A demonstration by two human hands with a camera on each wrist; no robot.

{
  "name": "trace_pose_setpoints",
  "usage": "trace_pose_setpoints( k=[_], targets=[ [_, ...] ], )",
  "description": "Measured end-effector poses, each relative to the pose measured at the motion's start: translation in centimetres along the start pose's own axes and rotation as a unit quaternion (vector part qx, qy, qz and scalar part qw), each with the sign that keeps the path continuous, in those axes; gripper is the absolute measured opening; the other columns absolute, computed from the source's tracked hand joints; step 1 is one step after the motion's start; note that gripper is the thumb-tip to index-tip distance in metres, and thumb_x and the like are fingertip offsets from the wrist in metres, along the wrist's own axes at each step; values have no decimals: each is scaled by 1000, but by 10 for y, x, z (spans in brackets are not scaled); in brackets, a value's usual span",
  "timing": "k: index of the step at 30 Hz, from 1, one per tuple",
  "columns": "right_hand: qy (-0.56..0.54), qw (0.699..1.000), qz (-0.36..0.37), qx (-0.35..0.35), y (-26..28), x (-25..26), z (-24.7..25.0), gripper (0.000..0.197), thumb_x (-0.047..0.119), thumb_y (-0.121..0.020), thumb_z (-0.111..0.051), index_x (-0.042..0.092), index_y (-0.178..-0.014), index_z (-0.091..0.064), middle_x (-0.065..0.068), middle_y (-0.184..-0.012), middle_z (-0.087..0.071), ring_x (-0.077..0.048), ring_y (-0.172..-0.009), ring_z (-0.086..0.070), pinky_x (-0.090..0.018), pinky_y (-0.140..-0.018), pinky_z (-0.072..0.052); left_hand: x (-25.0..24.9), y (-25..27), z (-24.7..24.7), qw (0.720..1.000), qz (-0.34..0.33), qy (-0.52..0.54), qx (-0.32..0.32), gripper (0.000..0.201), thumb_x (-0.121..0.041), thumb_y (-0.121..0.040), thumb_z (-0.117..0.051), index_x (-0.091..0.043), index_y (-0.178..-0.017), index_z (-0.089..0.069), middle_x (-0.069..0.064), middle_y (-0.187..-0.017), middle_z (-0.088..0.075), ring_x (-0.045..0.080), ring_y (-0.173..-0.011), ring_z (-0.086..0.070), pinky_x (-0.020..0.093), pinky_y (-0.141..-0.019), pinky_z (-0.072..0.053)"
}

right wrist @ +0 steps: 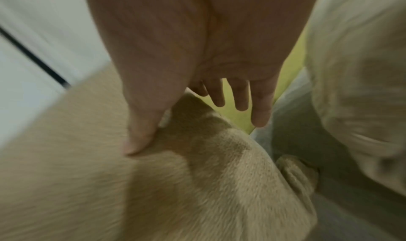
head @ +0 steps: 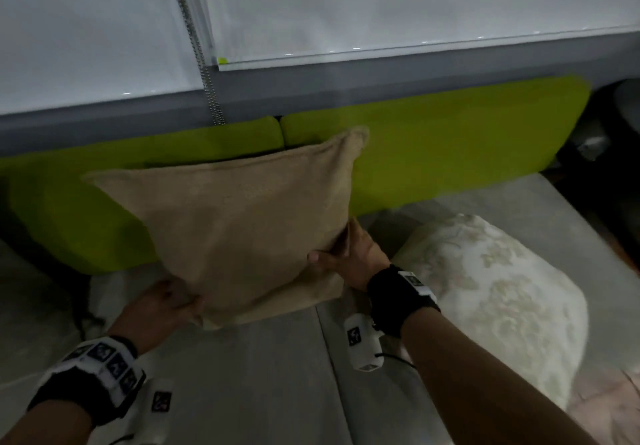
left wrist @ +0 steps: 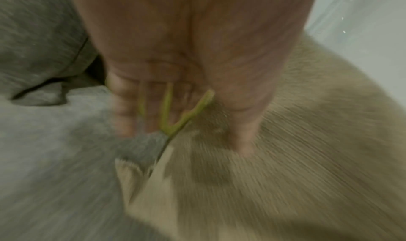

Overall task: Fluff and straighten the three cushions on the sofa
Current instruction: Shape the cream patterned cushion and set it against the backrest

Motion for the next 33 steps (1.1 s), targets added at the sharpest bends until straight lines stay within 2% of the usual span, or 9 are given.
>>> trace_pose_setpoints(
  k=[2, 7, 10, 14, 20, 24, 28, 31, 33],
  targets=[
    [18, 999, 25, -18, 38, 5, 8, 111, 74, -72, -73, 27, -159, -22, -2, -160, -38, -25, -145, -37, -45, -118, -36, 6, 17, -12, 993, 22, -88, 76, 50, -36, -86, -73, -8, -126, -62, 11, -129, -62, 32, -124, -55, 32, -98, -38],
    [84, 979, 85, -162, 157, -46, 35, 74, 59, -88, -60, 20, -149, -45, -6, -151, -49, -28, -136, -47, -38, -113, -37, -15, 50, -67, 975, -47, -100, 193, 30, -39, -69, -83, -22, -88, -68, -5, -85, -74, 21, -91, -71, 24, -79, -50],
    [130, 951, 37, -279, 205, -121, 66, 61, 55, -90, -59, 26, -143, -50, -8, -149, -50, -33, -136, -47, -51, -112, -41, -71, 50, -109, 975, -127, -71, 170, 21, -21, -81, -79, -31, -93, -65, -8, -93, -73, 18, -96, -70, 18, -78, -49],
    [94, 911, -159, -368, 240, -208, 119, 76, 62, -85, -56, 16, -144, -48, -16, -147, -48, -41, -134, -44, -55, -111, -38, -161, 48, -169, 979, -162, -40, 120, 41, -40, -87, -71, -23, -123, -60, 0, -116, -66, 20, -110, -62, 34, -96, -46],
    [-153, 877, -327, -316, 231, -289, 144, 132, 101, -57, -50, 20, -157, -24, -17, -161, -33, -42, -143, -38, -55, -115, -37, -251, 14, -245, 969, -164, -169, 67, 86, -85, -76, -45, -39, -148, -32, 5, -156, -35, 33, -140, -35, 50, -111, -32],
    [-349, 858, -341, -162, 217, -300, 134, 124, 99, -59, -55, 26, -156, -31, -7, -151, -51, -34, -130, -55, -56, -106, -46, -274, -16, -281, 982, -64, -153, 92, 116, -99, -59, -40, -38, -155, -17, 4, -164, -21, 33, -147, -26, 55, -116, -24],
    [-439, 844, -272, -146, 203, -300, 155, 91, 89, -70, -62, 35, -143, -50, 2, -136, -66, -20, -116, -67, -48, -102, -54, -290, -4, -299, 990, 20, -48, 132, 107, -91, -66, -48, -34, -154, -27, 5, -158, -35, 35, -139, -40, 47, -111, -32],
    [-375, 880, -243, -161, 187, -296, 211, 61, 69, -92, -52, 33, -140, -47, 9, -128, -60, -15, -106, -59, -26, -86, -48, -293, 15, -306, 994, 51, 8, 92, 110, -95, -57, -54, -38, -149, -35, 6, -155, -40, 35, -136, -43, 50, -114, -33],
    [-299, 916, -220, -155, 171, -299, 255, 63, 65, -96, -47, 31, -149, -42, 2, -138, -55, -19, -117, -53, -28, -96, -38, -287, 34, -316, 992, 65, 78, 74, 117, -95, -47, -61, -42, -148, -35, 3, -153, -43, 32, -134, -46, 50, -111, -37]
  ],
)
Point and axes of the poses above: each hand's wrist, its own y-axis away from the middle knuckle, its own z-axis out of the back of the hand, x = y × z, the point moved 1 cm from there along -y, towards the middle knuckle
